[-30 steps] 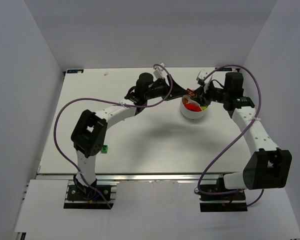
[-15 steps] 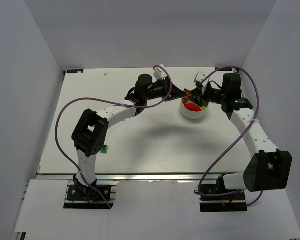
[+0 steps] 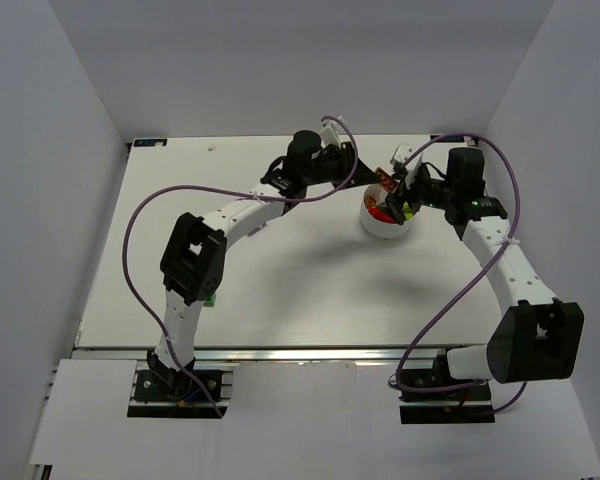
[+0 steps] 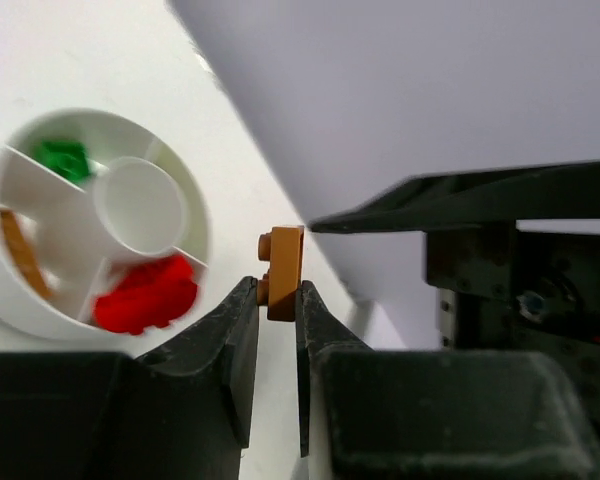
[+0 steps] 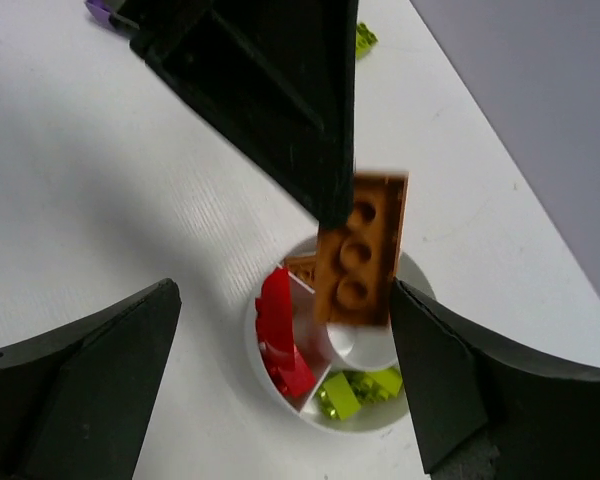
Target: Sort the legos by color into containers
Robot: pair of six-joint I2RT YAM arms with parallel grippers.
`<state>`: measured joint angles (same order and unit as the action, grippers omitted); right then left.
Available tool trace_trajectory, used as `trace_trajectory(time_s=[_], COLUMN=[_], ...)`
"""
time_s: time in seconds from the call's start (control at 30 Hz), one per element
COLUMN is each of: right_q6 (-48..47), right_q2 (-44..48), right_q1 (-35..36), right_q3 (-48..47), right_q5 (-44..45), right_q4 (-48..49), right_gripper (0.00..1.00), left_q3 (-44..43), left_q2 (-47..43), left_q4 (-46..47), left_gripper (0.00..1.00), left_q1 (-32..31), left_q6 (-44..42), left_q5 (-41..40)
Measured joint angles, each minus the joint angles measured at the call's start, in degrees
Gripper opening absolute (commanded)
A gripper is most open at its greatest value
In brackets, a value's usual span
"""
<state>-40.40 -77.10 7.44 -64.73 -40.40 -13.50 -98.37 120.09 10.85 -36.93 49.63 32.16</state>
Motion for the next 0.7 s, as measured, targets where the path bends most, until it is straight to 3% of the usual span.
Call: trace_trajectory(time_s=[0.07, 0.17, 0.23, 0.27, 0.3, 0.43, 0.7], right_q6=[0.57, 1.2, 1.7, 1.79, 2.36, 4.31, 6.91], right_q2=[0.0, -0.07, -0.26, -0.52, -0.76, -1.36, -1.36], right_q1=[-1.86, -5.9, -8.9, -10.21, -11.52, -15.21, -15.91], right_q3=[-0.02, -0.5, -1.44, -2.16, -2.97, -5.01, -5.05], right_q5=[-0.24, -0.81, -1.84, -2.45, -3.13, -4.92, -6.12], right_q4=[-0.76, -3.56, -5.2, -6.23, -6.99, -8.55, -9.53], right_gripper=[0.89, 0.78, 0.3, 0.1, 0.0, 0.0, 0.0], left_q3=[-3.76, -8.46, -12.63, -14.58, -16.76, -21.57, -22.91], left_q2=[0.87, 1.84, 3.26, 4.15, 5.25, 9.07, 14.78], left_q4=[-5.11, -11.47, -15.63, -17.22, -18.67, -21.97, -27.28], left_gripper=[0.0, 0.0, 0.0, 0.0, 0.0, 0.0, 0.0], left_q1=[-0.33, -0.35, -0.39, -0.42, -0.42, -0.66, -2.45], left_q6=[-4.52, -10.64, -13.99, -15.28, -16.41, -18.82, -19.23], left_q5=[-2.86, -8.04, -11.19, -12.7, -14.03, -17.88, -23.21])
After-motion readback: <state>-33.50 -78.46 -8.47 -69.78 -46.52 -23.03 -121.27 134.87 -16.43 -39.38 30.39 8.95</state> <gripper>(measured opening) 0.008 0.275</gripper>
